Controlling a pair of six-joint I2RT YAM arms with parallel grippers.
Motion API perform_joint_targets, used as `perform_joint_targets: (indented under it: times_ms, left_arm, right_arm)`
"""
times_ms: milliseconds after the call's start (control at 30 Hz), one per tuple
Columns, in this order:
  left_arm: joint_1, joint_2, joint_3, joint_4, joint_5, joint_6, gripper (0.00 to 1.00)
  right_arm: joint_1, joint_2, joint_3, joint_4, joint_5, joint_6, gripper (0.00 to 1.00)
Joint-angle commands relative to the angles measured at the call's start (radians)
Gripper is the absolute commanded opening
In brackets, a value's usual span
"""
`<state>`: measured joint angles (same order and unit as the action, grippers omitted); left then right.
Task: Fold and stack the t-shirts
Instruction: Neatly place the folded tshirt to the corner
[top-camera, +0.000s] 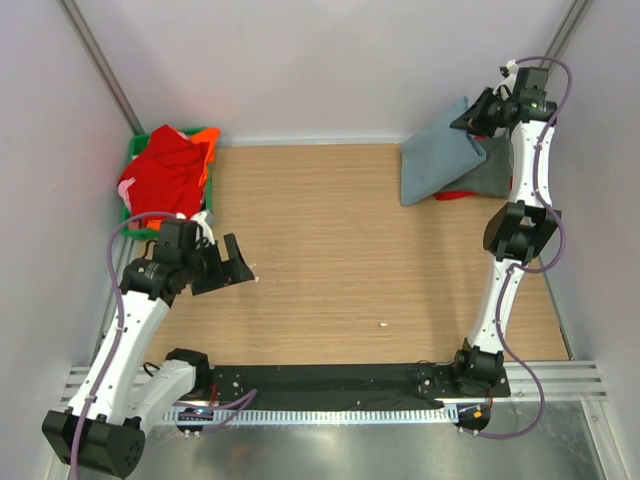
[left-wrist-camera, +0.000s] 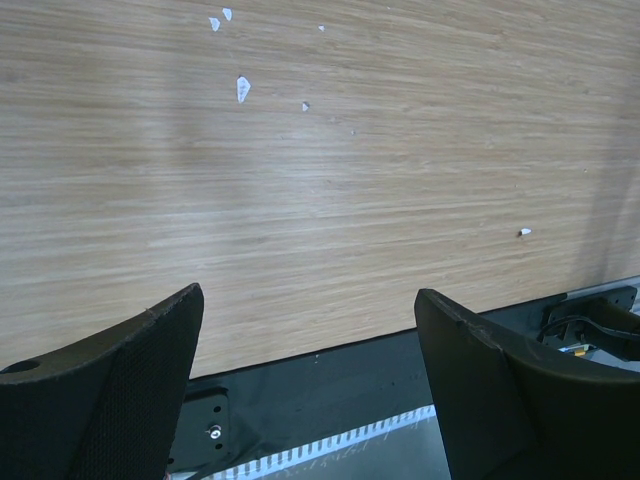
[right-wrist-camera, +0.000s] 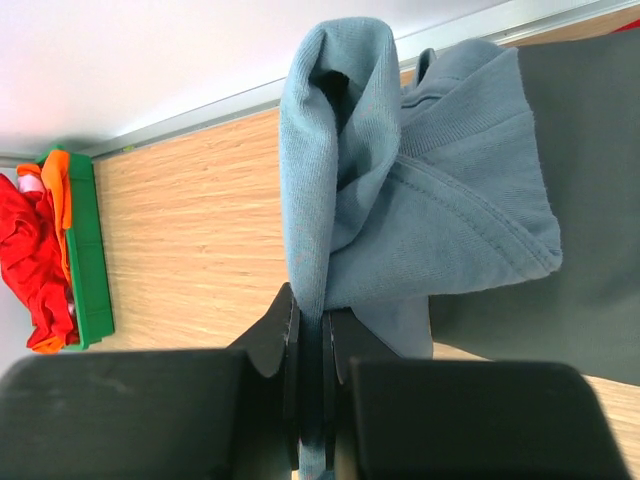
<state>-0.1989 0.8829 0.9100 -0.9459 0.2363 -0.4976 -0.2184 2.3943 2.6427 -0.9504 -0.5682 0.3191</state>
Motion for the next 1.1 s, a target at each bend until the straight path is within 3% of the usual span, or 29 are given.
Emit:
perform_joint_targets:
  times_ms: [0, 633, 1067]
  left_arm:
    - [0.001, 0.004, -0.002, 0.03, 0.023, -0.002, 0.87]
    - [0.001, 0.028, -0.005, 0.027, 0.014, -0.006, 0.86]
    - [0.0, 0.037, -0.005, 0.025, 0.008, -0.009, 0.85]
  right_arm:
    - [-0.001, -0.078, 0.065, 0.073, -0.053, 0.02, 0.01]
    - [-0.15, -0.141, 0.036, 0.205, -0.228, 0.127, 0.01]
    - [-0.19, -0.021, -0.001, 0.143, -0.216, 0.097, 0.02]
